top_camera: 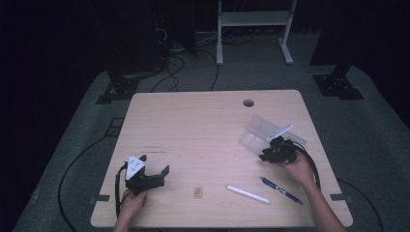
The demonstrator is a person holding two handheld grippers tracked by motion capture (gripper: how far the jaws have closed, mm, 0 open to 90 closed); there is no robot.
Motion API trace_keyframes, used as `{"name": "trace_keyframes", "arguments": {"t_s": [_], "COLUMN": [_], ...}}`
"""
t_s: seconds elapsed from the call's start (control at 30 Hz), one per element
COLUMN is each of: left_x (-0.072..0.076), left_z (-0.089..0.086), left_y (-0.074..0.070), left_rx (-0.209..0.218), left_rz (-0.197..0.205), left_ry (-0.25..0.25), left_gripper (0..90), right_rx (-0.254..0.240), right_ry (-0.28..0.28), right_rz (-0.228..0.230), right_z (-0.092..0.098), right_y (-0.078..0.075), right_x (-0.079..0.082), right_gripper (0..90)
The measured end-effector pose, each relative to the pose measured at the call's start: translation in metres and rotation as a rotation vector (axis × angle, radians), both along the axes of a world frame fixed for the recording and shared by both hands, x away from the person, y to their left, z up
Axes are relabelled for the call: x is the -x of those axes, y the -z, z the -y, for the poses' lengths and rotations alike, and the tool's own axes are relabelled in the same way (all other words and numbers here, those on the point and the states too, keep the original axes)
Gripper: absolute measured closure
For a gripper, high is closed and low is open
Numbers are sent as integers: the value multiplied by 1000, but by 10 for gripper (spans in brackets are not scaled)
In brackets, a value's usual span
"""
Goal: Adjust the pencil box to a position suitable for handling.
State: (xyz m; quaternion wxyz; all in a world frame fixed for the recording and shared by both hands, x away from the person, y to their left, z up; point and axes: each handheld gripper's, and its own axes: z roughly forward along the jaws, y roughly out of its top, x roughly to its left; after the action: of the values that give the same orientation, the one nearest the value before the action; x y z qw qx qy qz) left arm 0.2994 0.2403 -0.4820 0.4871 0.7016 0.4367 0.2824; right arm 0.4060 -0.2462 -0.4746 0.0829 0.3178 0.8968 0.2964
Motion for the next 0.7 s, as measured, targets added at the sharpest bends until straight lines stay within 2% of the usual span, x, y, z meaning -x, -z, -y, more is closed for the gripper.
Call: {"name": "trace_keyframes", "arguments": {"t_s": [0.3,0.5,0.7], "left_x": [0,0,0], "left_z": [0,0,0], "left_y": [0,0,0], "left_rx": [2,3,3], "left_rz": [0,-1,-1], "left_ry": [-1,-1,-1], "left_gripper": [0,0,0], "right_rx": [47,50,78], "right_ry": [-41,-56,-79], "right_rz": [30,57,80], "right_z": [-3,-4,-6], "right_y": [1,2,2], "right_x": [2,1,2], "right_gripper": [795,839,858]}}
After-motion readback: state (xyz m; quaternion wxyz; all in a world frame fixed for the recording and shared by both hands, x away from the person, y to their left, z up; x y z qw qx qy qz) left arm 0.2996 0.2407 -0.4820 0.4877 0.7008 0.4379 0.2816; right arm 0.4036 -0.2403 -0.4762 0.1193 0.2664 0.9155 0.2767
